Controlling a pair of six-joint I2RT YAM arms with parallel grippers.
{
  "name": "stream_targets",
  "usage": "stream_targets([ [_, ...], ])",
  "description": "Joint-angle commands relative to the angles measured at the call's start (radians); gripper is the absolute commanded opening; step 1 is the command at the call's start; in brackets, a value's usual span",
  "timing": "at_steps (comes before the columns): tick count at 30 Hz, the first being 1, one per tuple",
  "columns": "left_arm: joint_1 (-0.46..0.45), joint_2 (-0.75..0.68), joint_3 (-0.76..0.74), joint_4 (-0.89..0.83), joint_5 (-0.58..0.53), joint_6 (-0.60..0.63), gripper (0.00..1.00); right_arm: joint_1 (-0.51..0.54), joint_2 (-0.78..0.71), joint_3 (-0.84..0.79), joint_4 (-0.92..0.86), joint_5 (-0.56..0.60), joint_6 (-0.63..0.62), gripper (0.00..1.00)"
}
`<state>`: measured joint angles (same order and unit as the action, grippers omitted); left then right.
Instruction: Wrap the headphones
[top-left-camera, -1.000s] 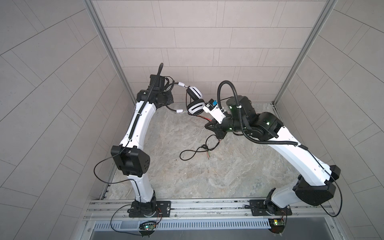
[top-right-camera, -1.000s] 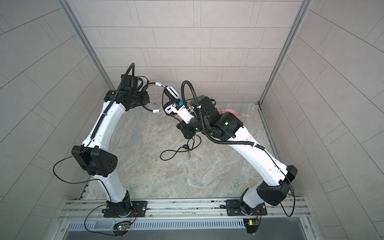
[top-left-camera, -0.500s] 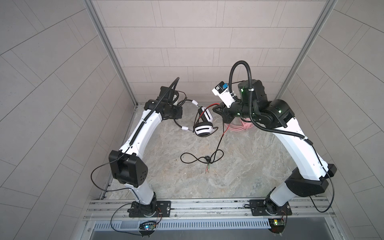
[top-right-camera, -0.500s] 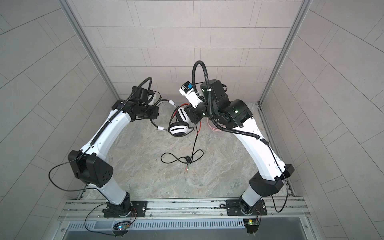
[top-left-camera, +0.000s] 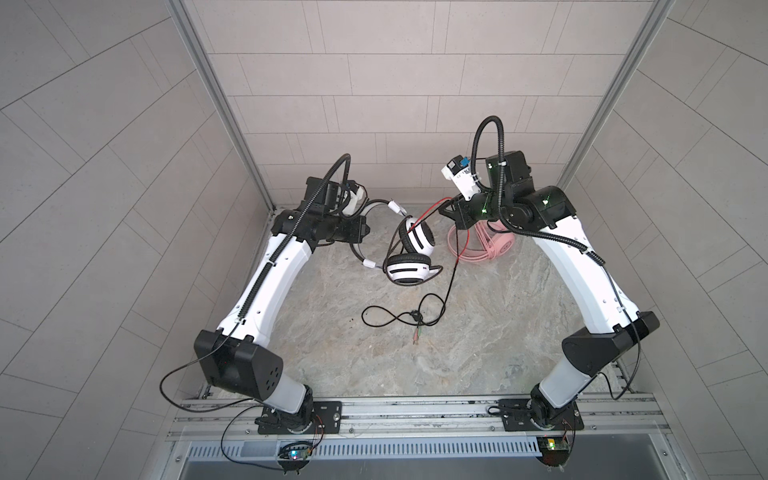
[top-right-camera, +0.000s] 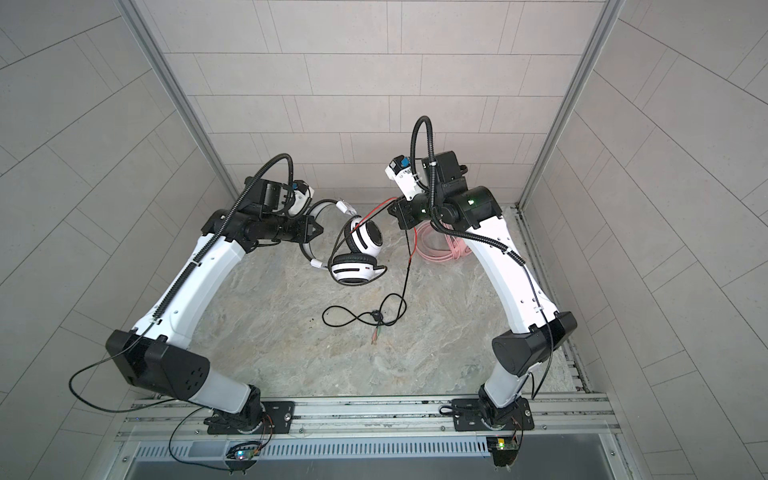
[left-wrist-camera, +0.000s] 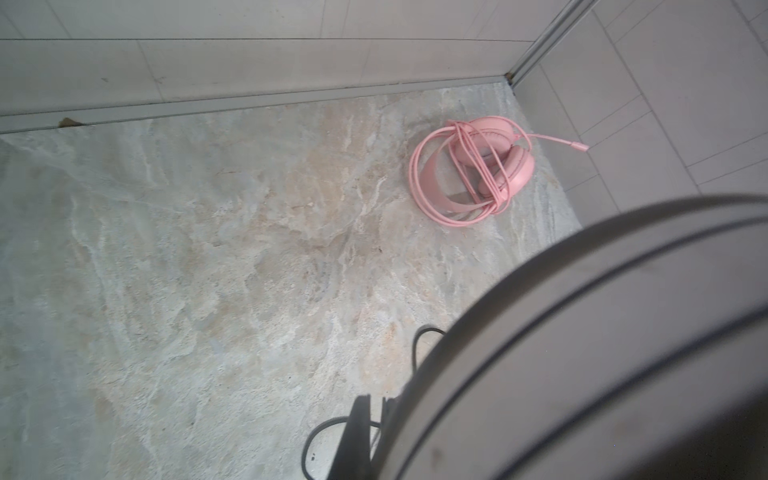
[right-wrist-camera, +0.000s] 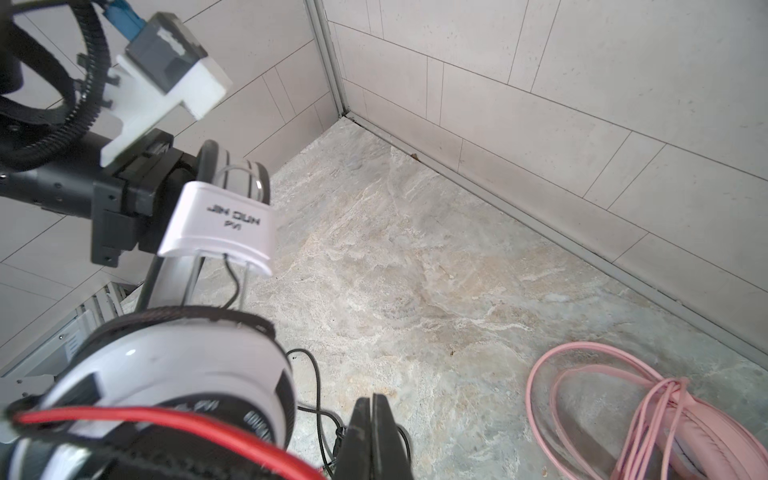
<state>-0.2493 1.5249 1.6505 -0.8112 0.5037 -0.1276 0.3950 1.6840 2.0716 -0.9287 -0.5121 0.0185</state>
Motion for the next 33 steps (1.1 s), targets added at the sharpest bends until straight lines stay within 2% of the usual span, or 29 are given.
stream_targets([
  [1, -0.002, 0.001, 0.007, 0.051, 0.169, -0.049, 0.00, -0.014, 0.034, -0.024, 0.082, -0.061, 0.032, 0.00],
  [10, -0.001, -0.011, 0.022, 0.044, 0.196, -0.062, 0.00, -0.024, 0.126, -0.101, 0.182, -0.113, 0.080, 0.00],
  [20, 0.001, -0.020, 0.038, 0.083, 0.189, -0.113, 0.00, -0.025, 0.073, -0.333, 0.396, -0.176, 0.180, 0.00],
  [22, 0.002, -0.018, 0.039, 0.107, 0.196, -0.129, 0.00, -0.021, 0.059, -0.378, 0.439, -0.189, 0.200, 0.05],
  [24, 0.002, -0.008, 0.055, 0.110, 0.196, -0.143, 0.00, -0.012, 0.044, -0.435, 0.497, -0.196, 0.219, 0.18],
  [27, 0.001, 0.003, 0.079, 0.108, 0.200, -0.158, 0.00, -0.007, 0.048, -0.501, 0.573, -0.219, 0.257, 0.31],
  [33, 0.007, 0.013, 0.124, 0.116, 0.220, -0.187, 0.00, 0.001, 0.073, -0.646, 0.800, -0.241, 0.343, 0.43],
])
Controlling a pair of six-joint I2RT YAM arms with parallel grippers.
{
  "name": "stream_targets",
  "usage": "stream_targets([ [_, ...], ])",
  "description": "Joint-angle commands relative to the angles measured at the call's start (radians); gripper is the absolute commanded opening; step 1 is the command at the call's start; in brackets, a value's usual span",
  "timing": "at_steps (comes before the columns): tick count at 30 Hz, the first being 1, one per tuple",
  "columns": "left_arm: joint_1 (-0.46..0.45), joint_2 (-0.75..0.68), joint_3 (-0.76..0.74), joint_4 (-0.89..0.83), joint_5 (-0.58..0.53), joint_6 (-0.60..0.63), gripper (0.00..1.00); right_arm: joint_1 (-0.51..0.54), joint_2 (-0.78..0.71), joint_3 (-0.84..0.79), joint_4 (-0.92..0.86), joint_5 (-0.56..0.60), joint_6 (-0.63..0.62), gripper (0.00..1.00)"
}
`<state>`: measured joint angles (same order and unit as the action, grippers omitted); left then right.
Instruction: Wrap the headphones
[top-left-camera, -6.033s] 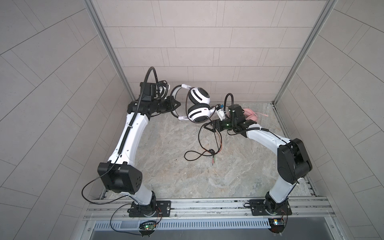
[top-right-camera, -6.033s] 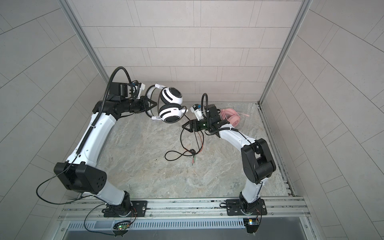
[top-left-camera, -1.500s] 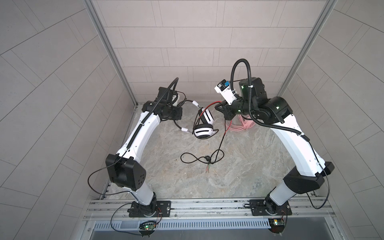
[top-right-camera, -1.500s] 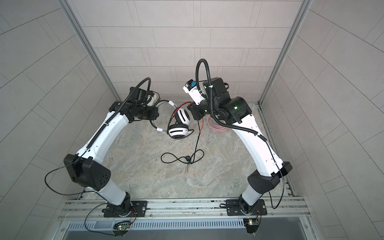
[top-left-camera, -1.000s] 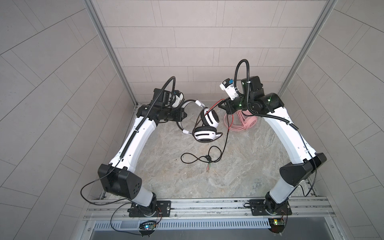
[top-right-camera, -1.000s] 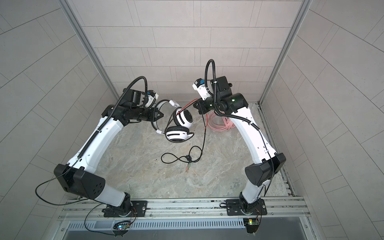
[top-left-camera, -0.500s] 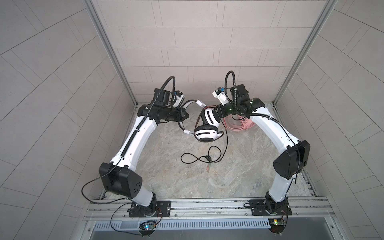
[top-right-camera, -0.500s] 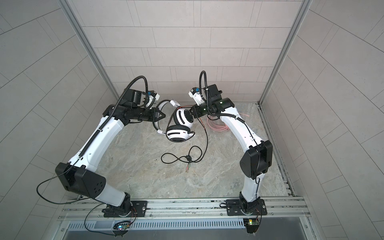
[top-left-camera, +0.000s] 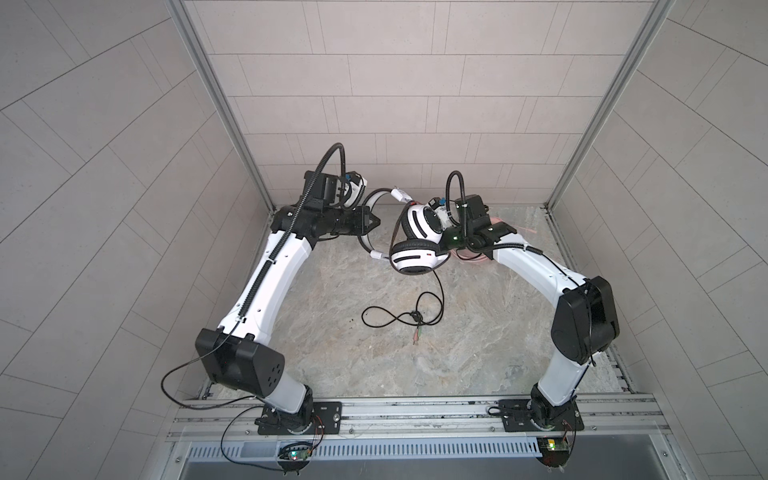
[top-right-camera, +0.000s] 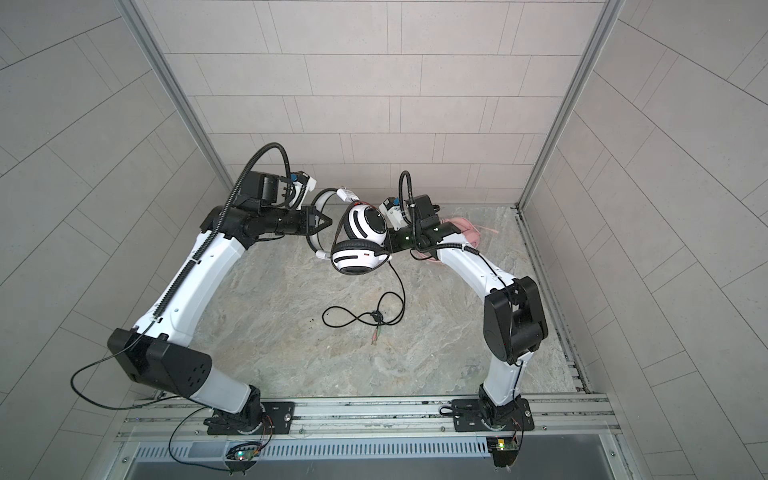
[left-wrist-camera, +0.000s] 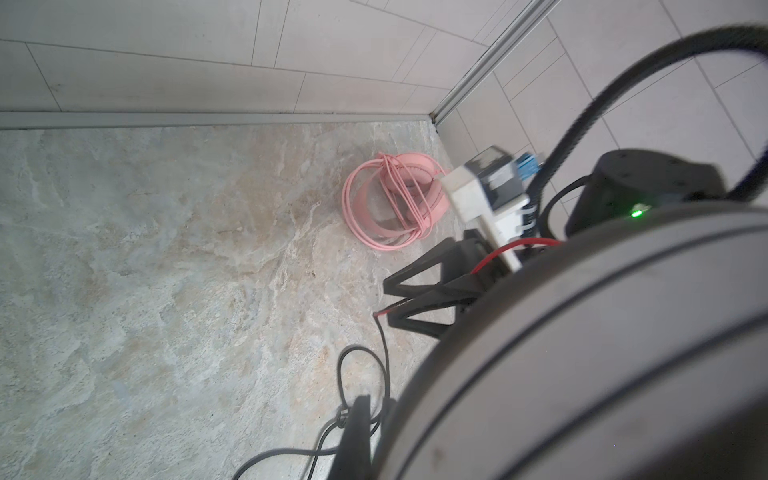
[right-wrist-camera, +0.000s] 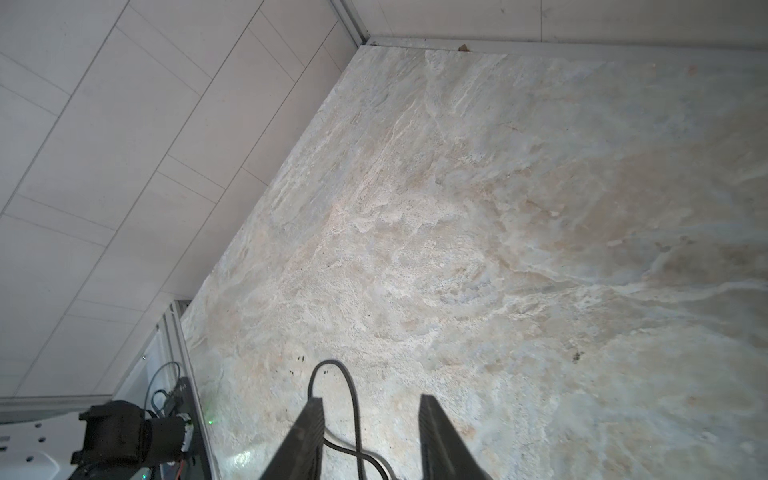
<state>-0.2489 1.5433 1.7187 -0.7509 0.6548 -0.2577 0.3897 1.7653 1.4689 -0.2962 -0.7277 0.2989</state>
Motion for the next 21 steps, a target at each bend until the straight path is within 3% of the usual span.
stream_targets([
  [1, 0.008, -0.006, 0.056, 0.065, 0.079, -0.067, 0.00, 0.006, 0.007, -0.056, 0.208, -0.033, 0.080, 0.45],
  [5, 0.009, -0.007, 0.063, 0.089, 0.132, -0.115, 0.00, 0.019, 0.090, -0.058, 0.305, -0.040, 0.119, 0.52],
  [13, 0.071, -0.028, 0.066, 0.152, 0.171, -0.227, 0.00, 0.055, 0.159, -0.143, 0.441, -0.044, 0.181, 0.48],
  [16, 0.106, -0.041, 0.030, 0.253, 0.190, -0.316, 0.00, 0.065, 0.159, -0.212, 0.510, -0.049, 0.216, 0.42],
  [19, 0.135, -0.038, 0.016, 0.320, 0.202, -0.368, 0.00, 0.086, 0.155, -0.265, 0.534, -0.036, 0.221, 0.25],
  [21, 0.156, -0.034, 0.010, 0.365, 0.205, -0.412, 0.00, 0.097, 0.157, -0.296, 0.547, -0.036, 0.229, 0.21],
])
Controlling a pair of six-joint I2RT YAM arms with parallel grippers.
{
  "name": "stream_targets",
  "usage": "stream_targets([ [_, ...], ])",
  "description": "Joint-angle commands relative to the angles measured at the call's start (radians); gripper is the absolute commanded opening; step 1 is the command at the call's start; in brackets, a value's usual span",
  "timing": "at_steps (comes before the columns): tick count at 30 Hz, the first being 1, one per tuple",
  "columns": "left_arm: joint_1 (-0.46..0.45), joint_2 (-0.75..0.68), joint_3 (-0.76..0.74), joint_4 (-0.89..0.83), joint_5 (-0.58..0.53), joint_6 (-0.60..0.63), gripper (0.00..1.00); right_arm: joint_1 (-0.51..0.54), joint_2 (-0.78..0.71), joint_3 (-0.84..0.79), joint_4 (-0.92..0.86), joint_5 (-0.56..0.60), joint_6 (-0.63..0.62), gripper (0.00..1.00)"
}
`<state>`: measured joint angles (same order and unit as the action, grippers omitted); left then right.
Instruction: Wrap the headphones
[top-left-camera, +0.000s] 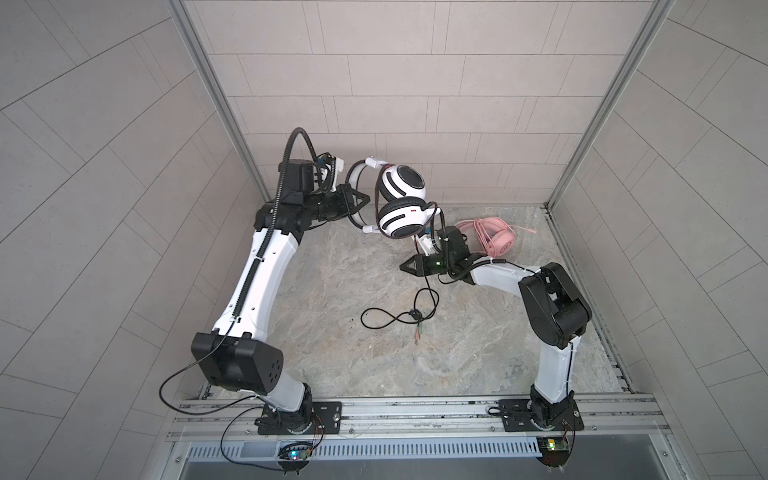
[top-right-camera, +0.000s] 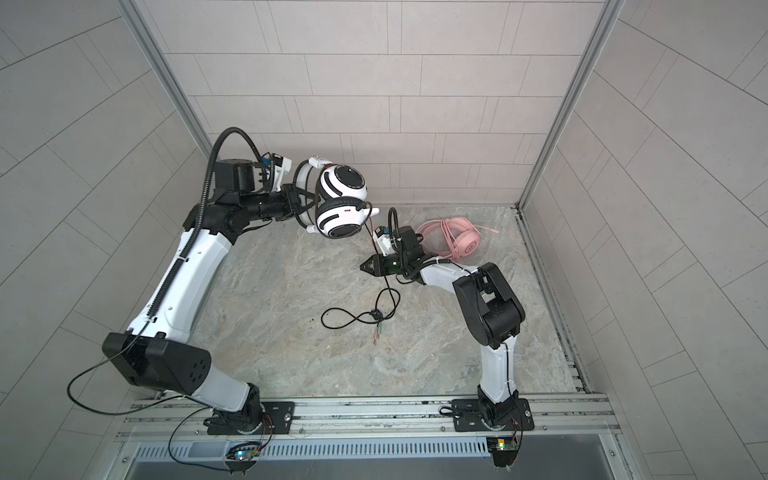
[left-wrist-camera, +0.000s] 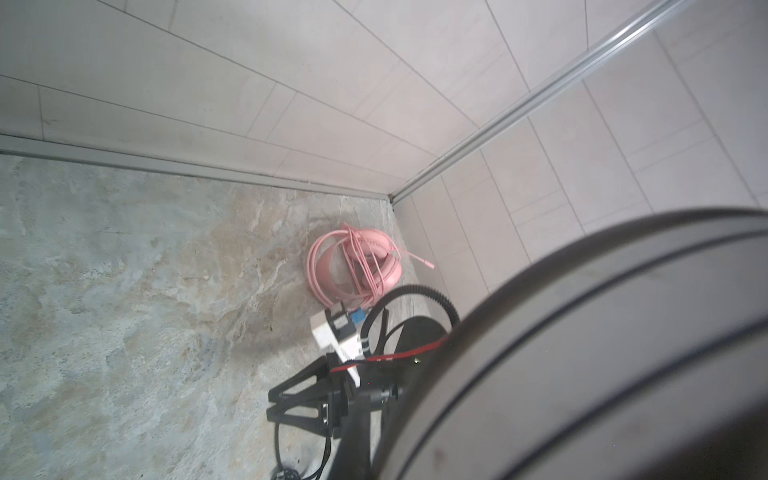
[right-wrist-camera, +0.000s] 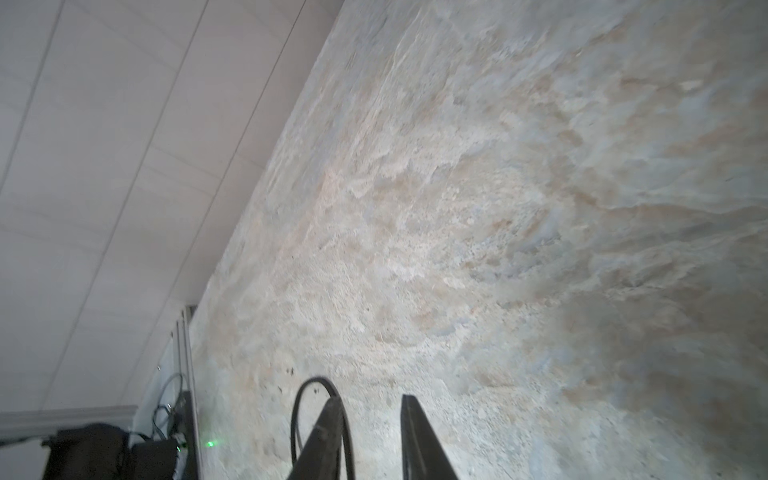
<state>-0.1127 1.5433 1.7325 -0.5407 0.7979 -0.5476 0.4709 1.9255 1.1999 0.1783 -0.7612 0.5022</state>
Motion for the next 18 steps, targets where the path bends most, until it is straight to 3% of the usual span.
stream_targets([
  [1, 0.029, -0.031, -0.003, 0.166, 0.057, -0.139, 0.00, 0.018, -0.004, -0.041, 0.081, -0.003, 0.031, 0.20],
  [9, 0.089, -0.026, 0.010, 0.209, -0.047, -0.220, 0.00, 0.021, -0.046, -0.128, 0.114, 0.008, 0.048, 0.03],
  [18, 0.136, -0.010, 0.058, 0.200, -0.198, -0.274, 0.00, 0.052, -0.187, -0.182, 0.010, 0.064, 0.003, 0.00],
])
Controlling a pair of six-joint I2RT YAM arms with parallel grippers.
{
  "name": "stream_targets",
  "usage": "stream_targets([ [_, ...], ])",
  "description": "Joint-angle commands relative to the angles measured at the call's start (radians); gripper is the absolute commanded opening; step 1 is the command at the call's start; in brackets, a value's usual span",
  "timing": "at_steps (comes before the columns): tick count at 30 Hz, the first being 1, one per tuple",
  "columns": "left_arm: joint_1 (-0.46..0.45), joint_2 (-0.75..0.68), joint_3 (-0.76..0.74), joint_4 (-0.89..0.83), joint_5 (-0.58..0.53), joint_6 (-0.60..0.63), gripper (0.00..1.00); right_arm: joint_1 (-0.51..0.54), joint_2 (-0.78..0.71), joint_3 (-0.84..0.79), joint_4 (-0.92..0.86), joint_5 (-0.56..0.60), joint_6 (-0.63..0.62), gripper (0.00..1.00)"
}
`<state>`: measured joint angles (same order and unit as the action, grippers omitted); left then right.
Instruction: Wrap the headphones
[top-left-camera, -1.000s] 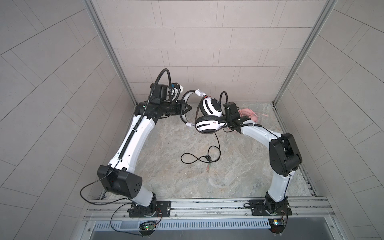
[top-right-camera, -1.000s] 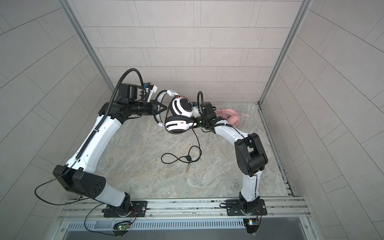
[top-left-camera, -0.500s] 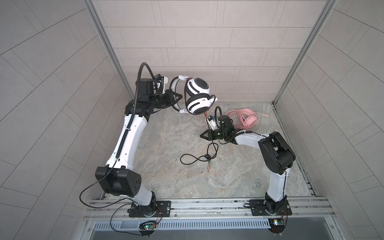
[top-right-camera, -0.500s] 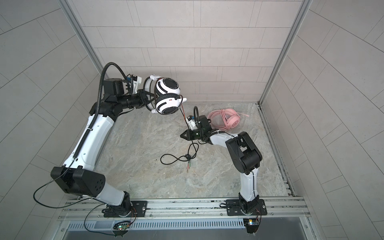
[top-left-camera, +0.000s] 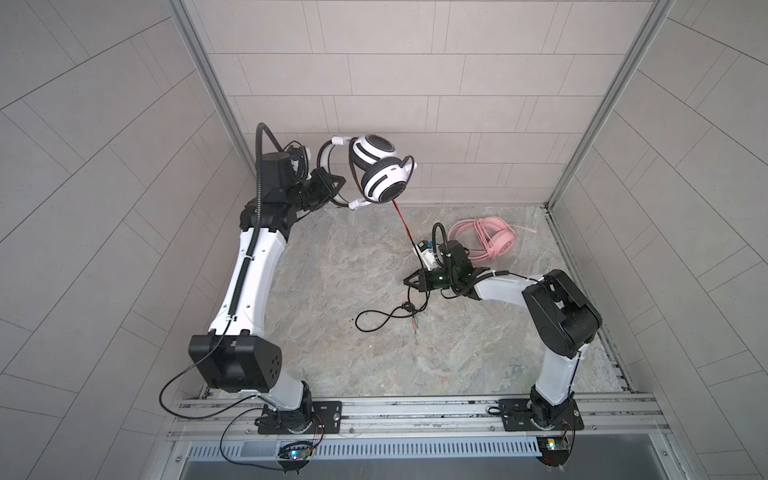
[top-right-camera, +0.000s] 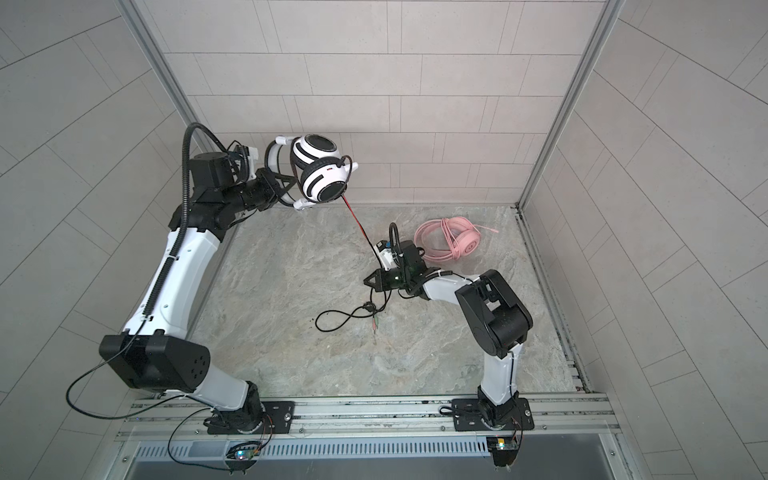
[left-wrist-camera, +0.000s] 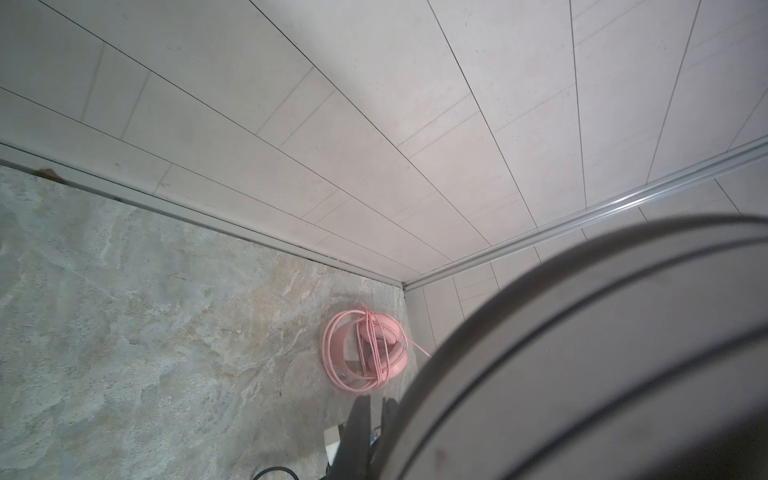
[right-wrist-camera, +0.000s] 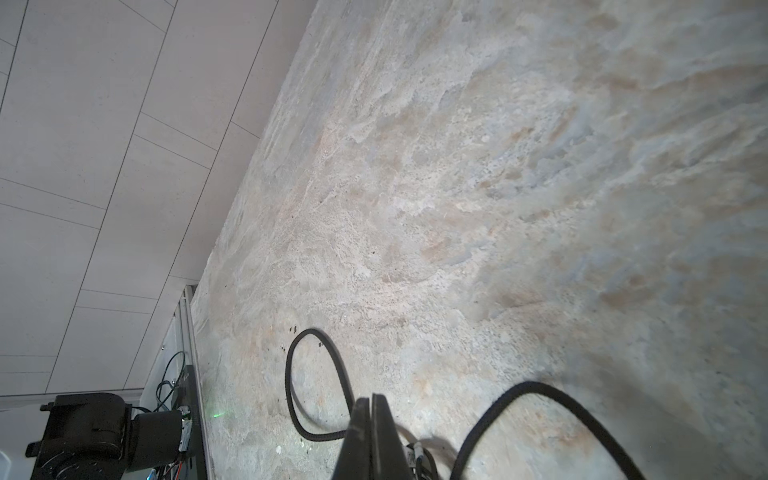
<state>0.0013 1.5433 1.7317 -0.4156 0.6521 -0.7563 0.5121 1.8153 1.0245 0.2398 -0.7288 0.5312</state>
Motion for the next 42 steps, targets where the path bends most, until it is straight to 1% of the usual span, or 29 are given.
stream_targets([
  [1, 0.027, -0.005, 0.072, 0.072, -0.075, -0.072, 0.00, 0.014, -0.101, -0.007, -0.075, 0.039, -0.038, 0.00],
  [3, 0.030, 0.005, 0.099, 0.051, -0.137, -0.073, 0.00, 0.019, -0.146, -0.003, -0.134, 0.055, -0.064, 0.00],
  [5, 0.033, 0.016, 0.123, 0.023, -0.226, -0.075, 0.00, 0.035, -0.193, 0.003, -0.202, 0.088, -0.092, 0.00],
  [6, 0.034, 0.022, 0.141, -0.007, -0.295, -0.085, 0.00, 0.052, -0.215, 0.004, -0.234, 0.109, -0.112, 0.00],
  [7, 0.035, 0.026, 0.150, -0.013, -0.340, -0.095, 0.00, 0.072, -0.235, 0.009, -0.273, 0.135, -0.142, 0.00],
  [10, 0.035, 0.042, 0.167, 0.002, -0.418, -0.114, 0.00, 0.127, -0.286, 0.041, -0.412, 0.231, -0.214, 0.00],
  [14, 0.032, 0.074, 0.212, -0.024, -0.540, -0.085, 0.00, 0.174, -0.361, 0.065, -0.510, 0.300, -0.261, 0.00],
  [17, 0.031, 0.086, 0.216, 0.000, -0.600, -0.079, 0.00, 0.229, -0.400, 0.135, -0.631, 0.384, -0.321, 0.00],
  [20, 0.007, 0.098, 0.234, -0.005, -0.693, -0.001, 0.00, 0.274, -0.446, 0.179, -0.688, 0.467, -0.358, 0.00],
  [21, -0.005, 0.102, 0.239, -0.015, -0.739, 0.025, 0.00, 0.282, -0.456, 0.202, -0.713, 0.475, -0.367, 0.00],
  [22, -0.017, 0.103, 0.241, -0.027, -0.774, 0.084, 0.00, 0.285, -0.461, 0.231, -0.742, 0.481, -0.380, 0.00],
  [27, -0.081, 0.107, 0.212, -0.045, -0.916, 0.261, 0.00, 0.302, -0.478, 0.397, -0.880, 0.536, -0.450, 0.00],
  [33, -0.163, 0.133, 0.190, -0.091, -0.984, 0.412, 0.00, 0.302, -0.489, 0.580, -0.990, 0.582, -0.511, 0.00],
  [36, -0.223, 0.132, 0.152, -0.106, -0.978, 0.480, 0.00, 0.301, -0.491, 0.649, -1.008, 0.627, -0.551, 0.00],
  [39, -0.275, 0.123, 0.087, -0.102, -0.996, 0.537, 0.00, 0.289, -0.501, 0.690, -0.987, 0.688, -0.580, 0.00],
  [42, -0.301, 0.112, 0.035, -0.113, -0.951, 0.559, 0.00, 0.259, -0.485, 0.758, -0.987, 0.695, -0.595, 0.00],
])
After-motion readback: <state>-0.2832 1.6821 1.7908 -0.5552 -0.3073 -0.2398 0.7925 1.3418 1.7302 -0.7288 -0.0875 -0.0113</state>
